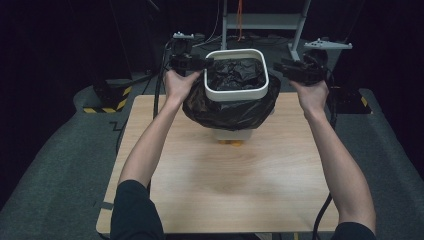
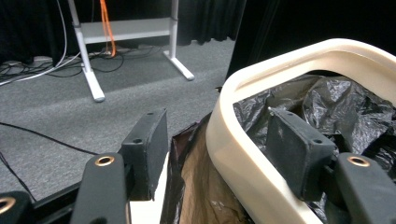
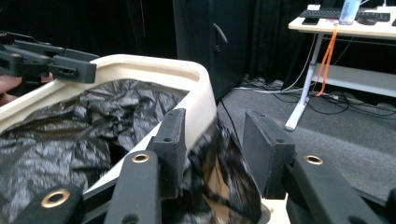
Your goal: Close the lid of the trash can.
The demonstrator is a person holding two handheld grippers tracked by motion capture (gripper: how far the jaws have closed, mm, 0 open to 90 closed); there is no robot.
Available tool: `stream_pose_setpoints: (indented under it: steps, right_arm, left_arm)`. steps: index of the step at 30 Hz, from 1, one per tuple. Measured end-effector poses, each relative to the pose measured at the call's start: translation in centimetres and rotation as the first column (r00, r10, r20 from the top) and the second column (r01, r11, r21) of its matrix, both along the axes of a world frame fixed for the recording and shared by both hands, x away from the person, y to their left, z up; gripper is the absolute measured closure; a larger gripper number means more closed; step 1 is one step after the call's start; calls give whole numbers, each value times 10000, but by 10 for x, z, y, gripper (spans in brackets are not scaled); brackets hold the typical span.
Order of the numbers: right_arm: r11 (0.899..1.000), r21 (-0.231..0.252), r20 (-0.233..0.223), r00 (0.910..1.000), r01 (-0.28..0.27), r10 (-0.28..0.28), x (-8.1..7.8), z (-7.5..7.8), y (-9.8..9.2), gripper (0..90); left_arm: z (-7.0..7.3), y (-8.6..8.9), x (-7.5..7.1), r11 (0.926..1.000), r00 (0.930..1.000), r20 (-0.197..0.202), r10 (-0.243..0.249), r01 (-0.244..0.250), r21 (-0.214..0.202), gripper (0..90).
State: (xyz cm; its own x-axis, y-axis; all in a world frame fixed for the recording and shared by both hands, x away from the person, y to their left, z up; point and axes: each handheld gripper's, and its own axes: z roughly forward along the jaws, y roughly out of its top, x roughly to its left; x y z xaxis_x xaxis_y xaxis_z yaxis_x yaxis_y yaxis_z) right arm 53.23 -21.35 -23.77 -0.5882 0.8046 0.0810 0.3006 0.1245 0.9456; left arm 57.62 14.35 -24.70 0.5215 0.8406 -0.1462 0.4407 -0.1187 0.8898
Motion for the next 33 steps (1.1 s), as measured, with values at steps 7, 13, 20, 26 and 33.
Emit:
stream_pose_setpoints:
  steps: [7, 13, 20, 26, 33]
  right_arm:
    - [9990, -439, 46, 10000, 42, -40, 14, 11, 22, 590]
    - [9980, -640, -17, 10000, -4, 3, 24, 16, 37, 586]
    - [9929, -1168, -298, 9992, 215, -251, 38, 15, 49, 586]
    - [9890, -1435, -555, 9975, 362, -446, 44, 10, 51, 600]
    - [9906, -1350, -687, 9971, 232, -327, 46, 7, 50, 654]
  left_arm:
    - [-1, -3, 1, 10000, 10000, -49, -20, 20, 26, 404]
    - [0, -4, 0, 9999, 10000, 47, 73, -74, 73, 477]
    - [3, -6, -1, 9999, 10000, 63, 19, -20, 154, 562]
    - [4, -10, 0, 9995, 9999, 90, -55, 52, 317, 618]
    - [4, -18, -1, 9970, 9993, 370, 10, -38, 777, 662]
